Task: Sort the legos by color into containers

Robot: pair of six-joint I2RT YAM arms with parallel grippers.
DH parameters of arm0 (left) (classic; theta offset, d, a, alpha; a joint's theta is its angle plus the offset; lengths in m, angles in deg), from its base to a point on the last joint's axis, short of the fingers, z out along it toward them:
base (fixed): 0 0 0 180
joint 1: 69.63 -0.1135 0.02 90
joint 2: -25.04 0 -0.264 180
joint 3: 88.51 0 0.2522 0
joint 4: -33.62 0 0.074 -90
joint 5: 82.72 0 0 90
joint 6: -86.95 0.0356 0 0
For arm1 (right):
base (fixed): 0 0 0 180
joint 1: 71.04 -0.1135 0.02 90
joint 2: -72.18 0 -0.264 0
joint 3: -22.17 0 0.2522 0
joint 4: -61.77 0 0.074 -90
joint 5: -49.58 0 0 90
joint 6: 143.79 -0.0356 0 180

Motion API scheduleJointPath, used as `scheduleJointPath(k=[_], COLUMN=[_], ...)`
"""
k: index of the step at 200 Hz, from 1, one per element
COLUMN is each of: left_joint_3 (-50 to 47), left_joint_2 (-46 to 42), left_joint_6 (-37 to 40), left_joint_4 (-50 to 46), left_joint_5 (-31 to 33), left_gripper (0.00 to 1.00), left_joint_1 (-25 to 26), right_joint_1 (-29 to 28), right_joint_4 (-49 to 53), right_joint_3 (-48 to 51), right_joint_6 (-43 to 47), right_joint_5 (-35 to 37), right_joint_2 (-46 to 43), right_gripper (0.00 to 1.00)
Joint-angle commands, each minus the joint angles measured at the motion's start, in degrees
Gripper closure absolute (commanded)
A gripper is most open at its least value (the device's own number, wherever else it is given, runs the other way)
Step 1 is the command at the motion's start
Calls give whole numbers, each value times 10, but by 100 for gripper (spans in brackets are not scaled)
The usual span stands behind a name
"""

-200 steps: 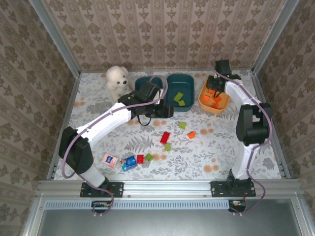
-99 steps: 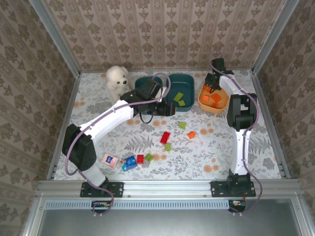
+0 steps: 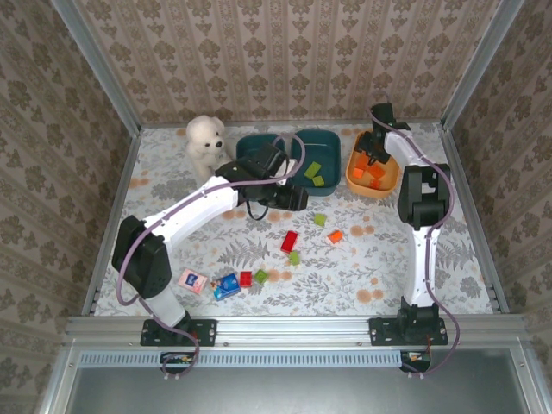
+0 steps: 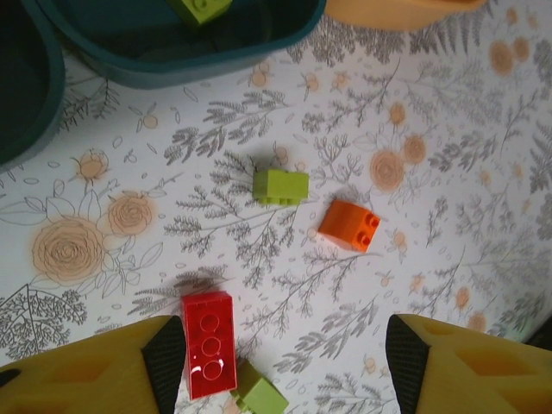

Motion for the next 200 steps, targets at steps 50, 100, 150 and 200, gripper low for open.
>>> scheduleJointPath(k=[50,100,150,200], left_joint_3=[-93,-197,-225,-230], left_joint_2=[-96,-156,-119,-63], left_joint_6=[58,69,93,92], left_joint_4=[-125,-157,-157,-157], left_joint_5=[34,50,81,104], left_gripper=[32,30,28,27], left_joint_1=[42,67,123,127], right_joint_1=[-81,-217,-290,-290], right_joint_4=[-85,-272,-188,-130], right_joint_3=[200,545,704,746], right_joint_6=[8,-15,-52,-70], right_joint_5=[2,-119,-136,-163], right_joint_2=[-308,-581,-788,-905], right_gripper=[30,23,23,19])
